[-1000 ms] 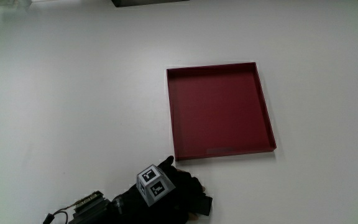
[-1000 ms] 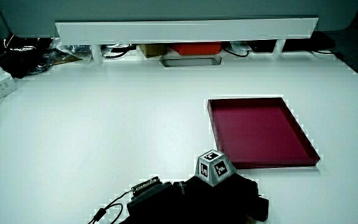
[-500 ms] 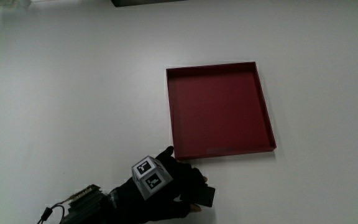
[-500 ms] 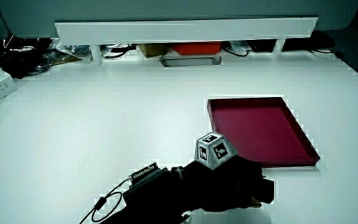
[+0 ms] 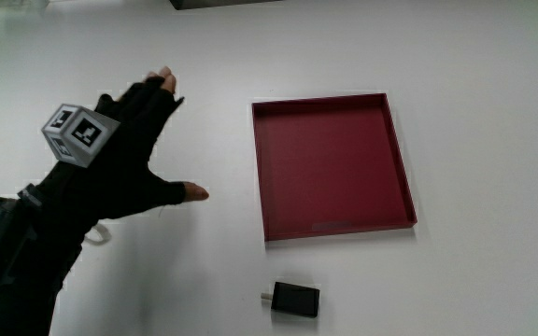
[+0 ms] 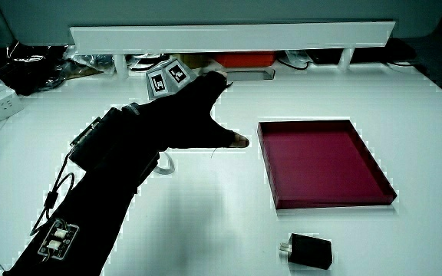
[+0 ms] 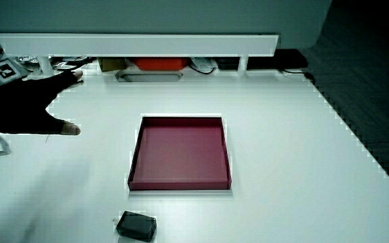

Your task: Pick charger from desk

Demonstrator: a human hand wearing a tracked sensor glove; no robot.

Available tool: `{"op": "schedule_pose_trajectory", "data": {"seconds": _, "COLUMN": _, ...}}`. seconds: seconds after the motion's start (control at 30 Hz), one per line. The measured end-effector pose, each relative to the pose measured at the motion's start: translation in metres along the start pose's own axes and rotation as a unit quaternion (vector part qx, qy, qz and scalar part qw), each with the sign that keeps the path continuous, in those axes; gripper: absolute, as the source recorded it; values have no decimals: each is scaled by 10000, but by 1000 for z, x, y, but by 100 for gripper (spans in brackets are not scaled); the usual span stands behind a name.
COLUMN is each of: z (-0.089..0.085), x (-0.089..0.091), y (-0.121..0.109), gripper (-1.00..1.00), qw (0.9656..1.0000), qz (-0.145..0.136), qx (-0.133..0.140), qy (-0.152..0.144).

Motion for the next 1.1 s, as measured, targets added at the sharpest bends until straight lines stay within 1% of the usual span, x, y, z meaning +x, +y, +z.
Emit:
{"op": "schedule_pose_trajectory", "data": {"seconds": 0.03, "z": -1, "x": 1, "y": 1, "gripper": 0, "qw": 10000, "qz": -9, "qx": -44, "qy": 35}}
{"op": "schedule_pose_trajectory", "data": {"seconds": 0.07, "z": -4, "x": 1, "y": 2, "gripper": 0, "qw": 10000, "qz": -57, "qx": -62, "qy": -16}}
{"op": "schedule_pose_trajectory", "data": {"seconds": 0.1, "z": -5, "x": 2, "y": 3, "gripper": 0, "qw": 9999, "qz": -13, "qx": -112, "qy": -20}}
{"op": "schedule_pose_trajectory", "data": {"seconds": 0.13, "z": -7, "x": 1, "y": 5, "gripper": 0, "qw": 9999, "qz": -72, "qx": -70, "qy": 33}}
{"op": "schedule_pose_trajectory", "data": {"seconds": 0.2, "z": -9, "x": 2, "y": 7, "gripper": 0, "qw": 9999, "qz": -51, "qx": -150, "qy": 58}}
{"op": "schedule_pose_trajectory", "data": {"seconds": 0.23, "z": -11, "x": 1, "y": 8, "gripper": 0, "qw": 9998, "qz": 3, "qx": -207, "qy": -2}}
{"op": "schedule_pose_trajectory", "data": {"seconds": 0.27, "z": -12, "x": 2, "y": 8, "gripper": 0, "qw": 9998, "qz": -73, "qx": -151, "qy": 86}}
{"op": "schedule_pose_trajectory", "data": {"seconds": 0.3, "z": -13, "x": 2, "y": 9, "gripper": 0, "qw": 9998, "qz": -30, "qx": -189, "qy": 58}}
{"op": "schedule_pose_trajectory", "data": {"seconds": 0.33, "z": -11, "x": 4, "y": 9, "gripper": 0, "qw": 9997, "qz": -61, "qx": -188, "qy": 107}}
{"op": "schedule_pose_trajectory", "data": {"seconds": 0.37, "z": -13, "x": 3, "y": 9, "gripper": 0, "qw": 9998, "qz": -15, "qx": -207, "qy": 46}}
{"op": "schedule_pose_trajectory", "data": {"seconds": 0.43, "z": -14, "x": 3, "y": 10, "gripper": 0, "qw": 9998, "qz": -37, "qx": -194, "qy": 82}}
{"op": "schedule_pose_trajectory", "data": {"seconds": 0.47, "z": -13, "x": 4, "y": 10, "gripper": 4, "qw": 9998, "qz": -40, "qx": -155, "qy": 117}}
{"op": "schedule_pose_trajectory", "data": {"seconds": 0.5, "z": -14, "x": 3, "y": 10, "gripper": 9, "qw": 9999, "qz": -29, "qx": -147, "qy": 72}}
{"op": "schedule_pose_trajectory", "data": {"seconds": 0.53, "z": -14, "x": 3, "y": 9, "gripper": 13, "qw": 9998, "qz": -10, "qx": -124, "qy": 149}}
{"op": "schedule_pose_trajectory", "data": {"seconds": 0.6, "z": -13, "x": 3, "y": 9, "gripper": 22, "qw": 9998, "qz": -71, "qx": -22, "qy": 188}}
{"op": "schedule_pose_trajectory", "data": {"seconds": 0.67, "z": -15, "x": 1, "y": 7, "gripper": 30, "qw": 9998, "qz": -104, "qx": 154, "qy": 69}}
{"op": "schedule_pose_trajectory", "data": {"seconds": 0.73, "z": -11, "x": 6, "y": 5, "gripper": 39, "qw": 9991, "qz": -196, "qx": 291, "qy": 230}}
{"op": "schedule_pose_trajectory", "data": {"seconds": 0.77, "z": -12, "x": 5, "y": 6, "gripper": 43, "qw": 9990, "qz": -209, "qx": 343, "qy": 182}}
{"op": "schedule_pose_trajectory", "data": {"seconds": 0.8, "z": -8, "x": 8, "y": 5, "gripper": 48, "qw": 9987, "qz": -214, "qx": 354, "qy": 287}}
{"op": "schedule_pose_trajectory", "data": {"seconds": 0.83, "z": -13, "x": 5, "y": 6, "gripper": 52, "qw": 9992, "qz": -198, "qx": 315, "qy": 148}}
{"op": "schedule_pose_trajectory", "data": {"seconds": 0.9, "z": -10, "x": 9, "y": 3, "gripper": 61, "qw": 9985, "qz": -239, "qx": 394, "qy": 279}}
{"op": "schedule_pose_trajectory", "data": {"seconds": 0.93, "z": -12, "x": 8, "y": 3, "gripper": 65, "qw": 9985, "qz": -272, "qx": 423, "qy": 215}}
{"op": "schedule_pose_trajectory", "data": {"seconds": 0.97, "z": -10, "x": 10, "y": 2, "gripper": 70, "qw": 9981, "qz": -297, "qx": 459, "qy": 277}}
{"op": "schedule_pose_trajectory", "data": {"seconds": 1.0, "z": -13, "x": 8, "y": 2, "gripper": 74, "qw": 9981, "qz": -345, "qx": 481, "qy": 187}}
{"op": "schedule_pose_trajectory", "data": {"seconds": 1.03, "z": -12, "x": 10, "y": 1, "gripper": 78, "qw": 9978, "qz": -354, "qx": 507, "qy": 249}}
{"op": "schedule_pose_trajectory", "data": {"seconds": 1.07, "z": -14, "x": 7, "y": 2, "gripper": 83, "qw": 9979, "qz": -360, "qx": 515, "qy": 137}}
{"op": "schedule_pose_trajectory", "data": {"seconds": 1.1, "z": -11, "x": 11, "y": 0, "gripper": 87, "qw": 9971, "qz": -436, "qx": 566, "qy": 245}}
